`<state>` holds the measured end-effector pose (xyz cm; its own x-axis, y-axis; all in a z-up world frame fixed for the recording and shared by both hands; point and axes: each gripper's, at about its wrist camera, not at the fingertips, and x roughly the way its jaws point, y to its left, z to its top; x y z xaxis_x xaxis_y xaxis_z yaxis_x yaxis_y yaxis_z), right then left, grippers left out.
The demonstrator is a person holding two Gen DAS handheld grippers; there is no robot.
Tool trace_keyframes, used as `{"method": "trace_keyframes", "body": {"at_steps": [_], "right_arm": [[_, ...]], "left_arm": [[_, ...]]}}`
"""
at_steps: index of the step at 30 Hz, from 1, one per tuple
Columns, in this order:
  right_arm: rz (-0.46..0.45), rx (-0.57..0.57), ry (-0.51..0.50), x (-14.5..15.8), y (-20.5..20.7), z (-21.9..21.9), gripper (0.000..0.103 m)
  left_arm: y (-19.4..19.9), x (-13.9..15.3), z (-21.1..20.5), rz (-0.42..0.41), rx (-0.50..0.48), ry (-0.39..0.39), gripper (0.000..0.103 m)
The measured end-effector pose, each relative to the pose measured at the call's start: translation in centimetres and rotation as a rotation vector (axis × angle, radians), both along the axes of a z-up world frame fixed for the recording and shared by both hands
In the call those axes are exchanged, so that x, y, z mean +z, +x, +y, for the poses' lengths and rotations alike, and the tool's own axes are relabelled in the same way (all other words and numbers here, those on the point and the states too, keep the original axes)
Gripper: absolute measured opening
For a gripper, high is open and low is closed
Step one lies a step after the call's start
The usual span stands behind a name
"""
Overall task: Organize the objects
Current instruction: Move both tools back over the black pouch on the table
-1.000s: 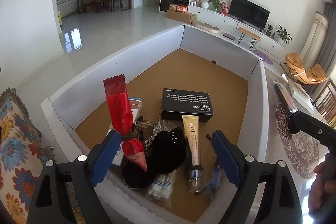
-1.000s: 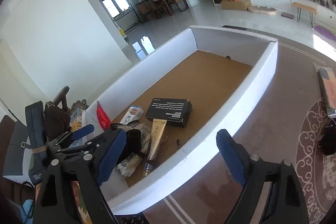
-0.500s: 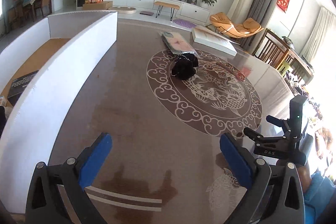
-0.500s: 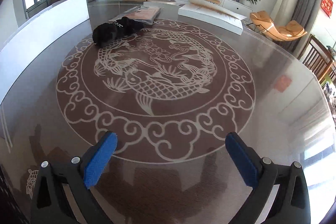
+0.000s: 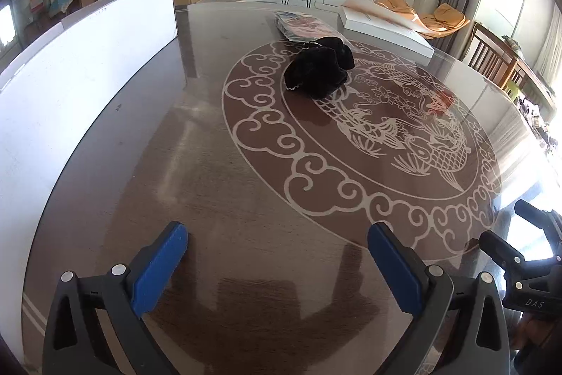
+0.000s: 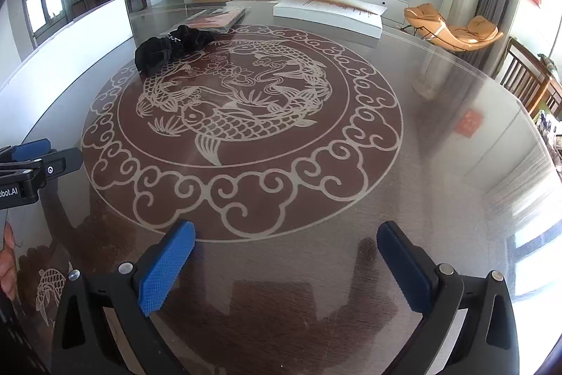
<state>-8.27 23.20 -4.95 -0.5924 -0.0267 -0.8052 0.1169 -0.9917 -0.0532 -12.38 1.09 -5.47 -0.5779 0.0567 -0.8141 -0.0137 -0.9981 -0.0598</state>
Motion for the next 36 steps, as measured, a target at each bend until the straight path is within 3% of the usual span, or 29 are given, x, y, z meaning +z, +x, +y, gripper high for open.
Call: {"method": "trace_keyframes", "body": {"at_steps": [7, 36], "right_arm": [[-0.016, -0.027, -0.038, -0.2, -0.42, 0.43, 0.103], [-0.015, -0.026, -0.038, -0.25, -0.39, 0.47, 0.103]], "left_arm": [[-0.14, -0.29, 0.68, -0.006, -0.013, -0.059, 0.103], [-0.07, -0.34, 0.62, -0.005, -0.016, -0.056, 0.103]]}}
